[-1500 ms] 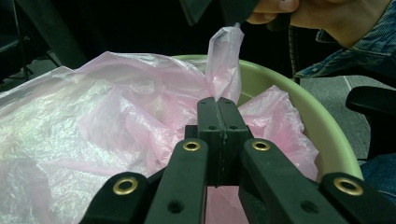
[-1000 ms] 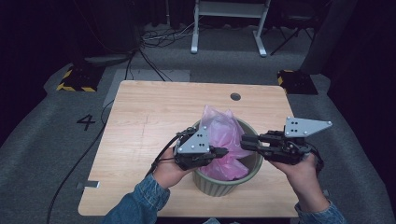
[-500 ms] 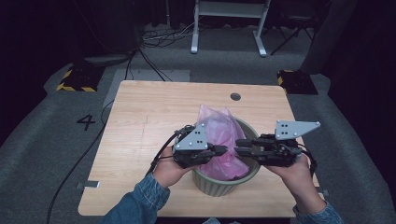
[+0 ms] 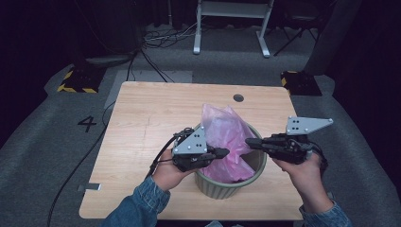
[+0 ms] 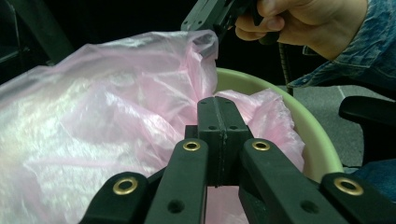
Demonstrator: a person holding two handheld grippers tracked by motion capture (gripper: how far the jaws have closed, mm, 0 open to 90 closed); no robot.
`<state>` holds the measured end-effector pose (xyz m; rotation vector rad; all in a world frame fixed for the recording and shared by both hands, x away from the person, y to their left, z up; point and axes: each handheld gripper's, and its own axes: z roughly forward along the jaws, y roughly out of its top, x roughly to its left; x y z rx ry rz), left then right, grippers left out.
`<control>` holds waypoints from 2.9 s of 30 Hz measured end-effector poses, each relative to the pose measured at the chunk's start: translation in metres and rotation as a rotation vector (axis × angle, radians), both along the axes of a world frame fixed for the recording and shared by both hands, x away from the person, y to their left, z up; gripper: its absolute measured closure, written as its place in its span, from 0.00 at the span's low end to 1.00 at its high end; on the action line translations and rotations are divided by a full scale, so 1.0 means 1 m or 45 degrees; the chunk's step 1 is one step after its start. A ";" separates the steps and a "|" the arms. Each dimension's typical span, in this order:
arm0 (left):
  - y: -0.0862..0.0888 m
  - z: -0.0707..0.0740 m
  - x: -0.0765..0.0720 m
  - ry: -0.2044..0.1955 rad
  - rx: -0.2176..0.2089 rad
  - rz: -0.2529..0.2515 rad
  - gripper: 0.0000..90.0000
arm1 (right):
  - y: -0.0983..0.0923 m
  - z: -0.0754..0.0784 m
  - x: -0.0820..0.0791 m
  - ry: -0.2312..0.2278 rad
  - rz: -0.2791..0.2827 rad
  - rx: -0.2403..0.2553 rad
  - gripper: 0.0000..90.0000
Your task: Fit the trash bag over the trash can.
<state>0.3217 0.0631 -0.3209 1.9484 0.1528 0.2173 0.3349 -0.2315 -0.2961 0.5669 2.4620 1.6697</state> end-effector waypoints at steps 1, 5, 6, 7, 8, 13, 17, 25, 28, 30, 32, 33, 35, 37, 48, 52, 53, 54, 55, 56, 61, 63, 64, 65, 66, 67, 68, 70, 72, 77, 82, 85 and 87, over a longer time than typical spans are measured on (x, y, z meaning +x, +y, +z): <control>-0.002 0.001 0.001 -0.003 -0.006 0.003 0.91 | 0.002 0.000 -0.001 -0.002 0.009 -0.005 1.00; -0.013 0.005 0.003 0.026 0.033 -0.004 0.62 | 0.014 -0.002 -0.006 -0.011 0.052 -0.031 1.00; -0.014 0.005 0.003 0.011 0.044 -0.003 0.66 | 0.016 -0.002 -0.006 -0.015 0.062 -0.032 1.00; -0.016 0.006 0.001 -0.007 0.052 0.012 0.74 | 0.017 -0.002 -0.007 -0.015 0.068 -0.032 1.00; -0.016 0.007 0.000 -0.022 0.056 0.022 0.79 | 0.019 -0.002 -0.007 -0.012 0.073 -0.029 1.00; -0.011 0.008 -0.001 -0.045 0.024 0.035 0.99 | 0.015 -0.001 -0.007 -0.017 0.062 -0.018 1.00; -0.009 0.008 -0.006 -0.084 0.004 0.047 1.00 | 0.013 0.001 -0.007 -0.036 0.033 -0.023 1.00; 0.006 0.011 -0.006 -0.097 -0.034 0.060 0.99 | -0.002 0.010 -0.001 -0.052 -0.059 -0.026 1.00; 0.018 0.008 -0.003 -0.062 -0.063 0.074 0.99 | -0.013 0.010 0.002 -0.049 -0.102 -0.025 1.00; 0.025 0.005 -0.001 -0.042 -0.069 0.080 0.99 | -0.019 0.009 0.004 -0.039 -0.123 -0.020 1.00; 0.031 0.002 -0.001 -0.030 -0.064 0.095 0.99 | -0.024 0.009 0.005 -0.042 -0.143 -0.024 1.00; 0.034 0.001 0.000 -0.027 -0.061 0.098 0.99 | -0.027 0.009 0.005 -0.041 -0.149 -0.024 1.00; 0.039 -0.001 0.000 -0.013 -0.070 0.110 0.99 | -0.031 0.009 0.005 -0.038 -0.162 -0.027 1.00; 0.044 -0.001 -0.001 -0.002 -0.084 0.114 0.99 | -0.035 0.010 0.004 -0.043 -0.172 -0.033 1.00; 0.080 -0.001 -0.004 0.011 -0.134 0.187 0.99 | -0.058 0.023 -0.003 -0.074 -0.242 -0.043 1.00; 0.087 -0.006 -0.002 0.029 -0.136 0.199 0.99 | -0.063 0.022 -0.002 -0.061 -0.245 -0.056 1.00; 0.088 -0.007 -0.002 0.033 -0.134 0.198 0.99 | -0.064 0.021 -0.002 -0.058 -0.245 -0.065 1.00; 0.089 -0.007 -0.002 0.032 -0.128 0.196 0.99 | -0.065 0.020 -0.002 -0.051 -0.248 -0.070 1.00; 0.091 -0.008 -0.002 0.032 -0.128 0.195 0.99 | -0.066 0.019 -0.001 -0.047 -0.249 -0.074 1.00; 0.093 -0.008 -0.002 0.031 -0.125 0.196 0.99 | -0.067 0.019 -0.001 -0.043 -0.255 -0.078 1.00; 0.107 -0.008 -0.003 0.036 -0.133 0.209 0.99 | -0.077 0.019 0.001 -0.036 -0.287 -0.085 1.00; 0.112 -0.008 -0.003 0.031 -0.118 0.225 0.99 | -0.082 0.018 0.001 -0.029 -0.301 -0.081 1.00; 0.115 -0.009 -0.003 0.034 -0.113 0.232 0.99 | -0.085 0.018 0.001 -0.025 -0.308 -0.081 1.00; 0.118 -0.010 -0.002 0.038 -0.110 0.240 0.99 | -0.087 0.017 0.001 -0.024 -0.315 -0.082 1.00; 0.120 -0.011 -0.001 0.045 -0.106 0.248 0.99 | -0.089 0.016 0.001 -0.021 -0.321 -0.085 1.00; 0.123 -0.013 -0.001 0.052 -0.105 0.256 0.99 | -0.091 0.014 0.001 -0.013 -0.329 -0.090 1.00; 0.126 -0.014 -0.001 0.053 -0.103 0.261 0.99 | -0.094 0.013 0.001 -0.009 -0.336 -0.098 1.00; 0.132 -0.016 -0.001 0.056 -0.096 0.273 0.99 | -0.099 0.010 0.002 0.001 -0.350 -0.105 1.00; 0.137 -0.018 -0.001 0.059 -0.087 0.289 0.99 | -0.104 0.008 0.002 0.010 -0.370 -0.109 1.00; 0.147 -0.022 -0.002 0.096 -0.072 0.274 0.99 | -0.113 0.003 0.002 0.040 -0.386 -0.112 1.00; 0.149 -0.023 -0.004 0.117 -0.146 0.232 0.75 | -0.107 0.001 -0.006 0.009 -0.346 -0.101 1.00; 0.148 -0.017 -0.005 0.101 -0.174 0.170 0.59 | -0.103 0.006 -0.011 -0.045 -0.320 -0.073 0.84; 0.147 -0.012 -0.007 0.076 -0.179 0.139 0.53 | -0.101 0.009 -0.013 -0.096 -0.309 -0.054 0.75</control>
